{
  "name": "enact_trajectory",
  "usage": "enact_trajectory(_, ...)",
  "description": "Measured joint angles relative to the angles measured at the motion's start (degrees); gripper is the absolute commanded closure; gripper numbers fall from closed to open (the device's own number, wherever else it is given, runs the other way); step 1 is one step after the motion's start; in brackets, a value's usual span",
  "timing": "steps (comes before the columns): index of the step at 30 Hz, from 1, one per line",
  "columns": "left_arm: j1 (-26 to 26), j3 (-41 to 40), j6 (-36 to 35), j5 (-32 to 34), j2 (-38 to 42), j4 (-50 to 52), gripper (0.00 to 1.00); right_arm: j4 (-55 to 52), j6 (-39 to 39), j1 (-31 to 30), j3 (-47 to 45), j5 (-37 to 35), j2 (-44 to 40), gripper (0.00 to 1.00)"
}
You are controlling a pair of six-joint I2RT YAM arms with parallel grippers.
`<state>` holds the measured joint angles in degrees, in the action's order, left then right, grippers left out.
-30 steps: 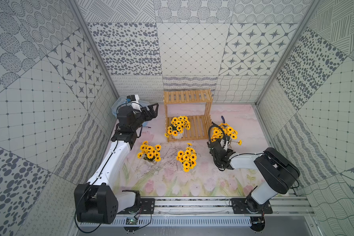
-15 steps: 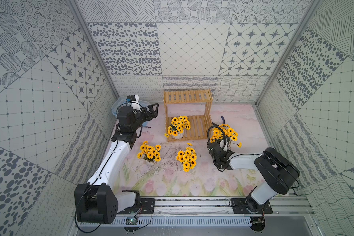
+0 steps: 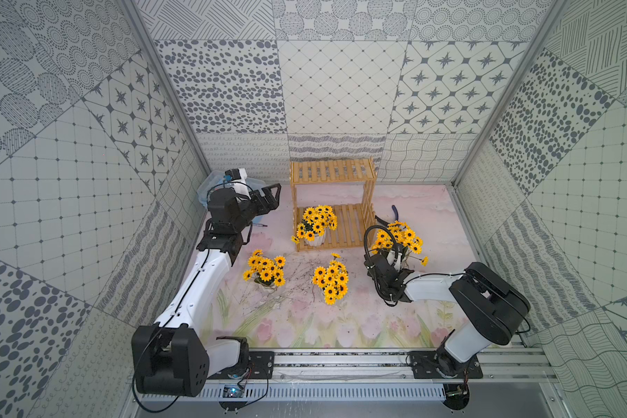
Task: Take the sunflower pots off the shelves
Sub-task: Place the sunflower pot at the center of the board.
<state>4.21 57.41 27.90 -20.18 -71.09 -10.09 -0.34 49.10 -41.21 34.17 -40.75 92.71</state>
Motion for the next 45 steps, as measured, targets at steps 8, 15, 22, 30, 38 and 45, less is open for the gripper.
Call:
enact_trajectory(8,0.0,-0.04,0.11,-0.02,0.0,0.0,0.04,-2.34,0.26,-1.49,0.63,0.09,-0.42,0.02)
enact_trajectory(15,0.0,-0.04,0.2,-0.07,0.0,-0.02,0.04,-4.13,-0.04,-1.6,0.63,1.6,-1.84,0.02)
enact_trajectory(22,0.0,-0.26,0.22,-0.15,0.0,-0.57,0.04,-3.54,-1.49,-2.21,-1.81,4.15,-6.75,0.02)
enact_trajectory(30,0.0,-0.55,0.24,-0.17,0.02,-2.4,0.04,-4.0,-3.69,-2.6,-4.09,8.44,-13.84,0.02)
enact_trajectory(38,0.0,-0.61,0.63,-0.17,0.37,-2.6,0.04,-8.02,-3.23,-3.26,-6.16,10.71,-19.28,0.02)
enact_trajectory(45,0.0,-0.63,0.9,-0.2,0.63,-2.62,0.04,-12.68,-2.34,-6.91,-6.73,12.72,-23.52,0.02)
